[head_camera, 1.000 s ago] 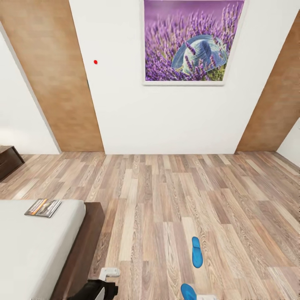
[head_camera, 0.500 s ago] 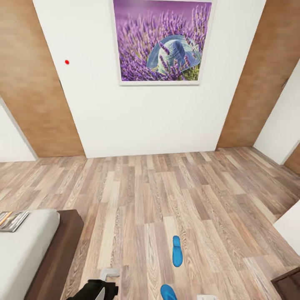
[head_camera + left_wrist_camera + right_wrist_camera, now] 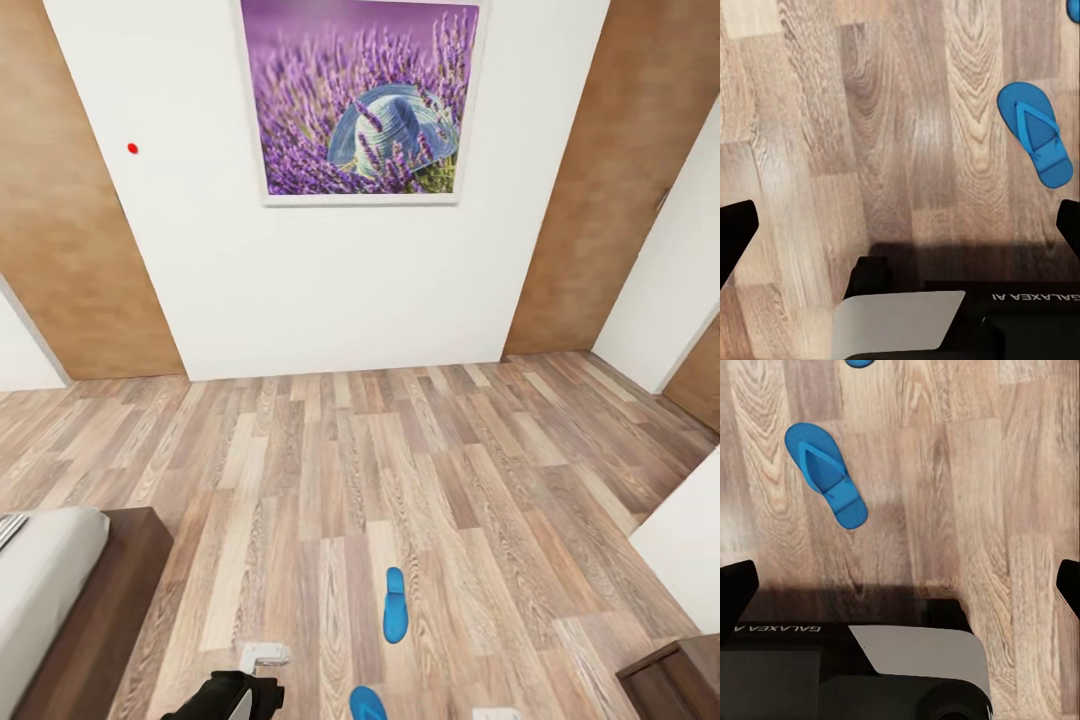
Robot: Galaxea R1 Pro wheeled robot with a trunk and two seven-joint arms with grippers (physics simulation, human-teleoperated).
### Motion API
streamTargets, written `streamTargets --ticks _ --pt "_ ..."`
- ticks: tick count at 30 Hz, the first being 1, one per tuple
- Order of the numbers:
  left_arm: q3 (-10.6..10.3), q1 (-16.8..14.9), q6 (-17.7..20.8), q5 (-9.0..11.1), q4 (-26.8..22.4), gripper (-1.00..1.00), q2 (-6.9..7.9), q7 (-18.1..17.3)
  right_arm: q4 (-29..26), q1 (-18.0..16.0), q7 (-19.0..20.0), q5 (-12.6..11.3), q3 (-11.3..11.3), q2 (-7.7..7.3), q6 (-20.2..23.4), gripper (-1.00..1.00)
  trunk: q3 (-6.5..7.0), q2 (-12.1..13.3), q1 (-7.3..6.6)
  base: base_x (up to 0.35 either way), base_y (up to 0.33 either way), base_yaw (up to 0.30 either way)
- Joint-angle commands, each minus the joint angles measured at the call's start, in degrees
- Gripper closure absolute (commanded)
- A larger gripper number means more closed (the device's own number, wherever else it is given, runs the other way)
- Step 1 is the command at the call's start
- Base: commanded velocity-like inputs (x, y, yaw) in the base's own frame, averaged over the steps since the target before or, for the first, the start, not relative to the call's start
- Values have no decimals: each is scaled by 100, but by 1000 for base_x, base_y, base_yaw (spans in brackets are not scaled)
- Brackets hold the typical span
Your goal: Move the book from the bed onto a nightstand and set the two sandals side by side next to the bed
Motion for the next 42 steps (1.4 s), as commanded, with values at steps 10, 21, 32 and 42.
streamTargets --ticks 10,21,32,42 --pt "15 0 36 -8 -13 -100 -3 16 5 -2 -42 0 7 -2 114 -100 -5 -3 0 -54 -57 0" --pt "17 0 35 -7 -13 -100 -1 16 6 -2 -39 -4 0 -12 50 -100 -5 -3 0 -271 -2 0" --pt "16 0 34 -4 -13 -100 -2 16 9 -2 -40 -17 -13 -12 51 -100 -5 -3 0 -49 0 0" --pt "16 0 32 -3 -13 -100 -1 16 9 -2 -40 -19 -14 -12 47 -100 -5 -3 0 -3 0 0"
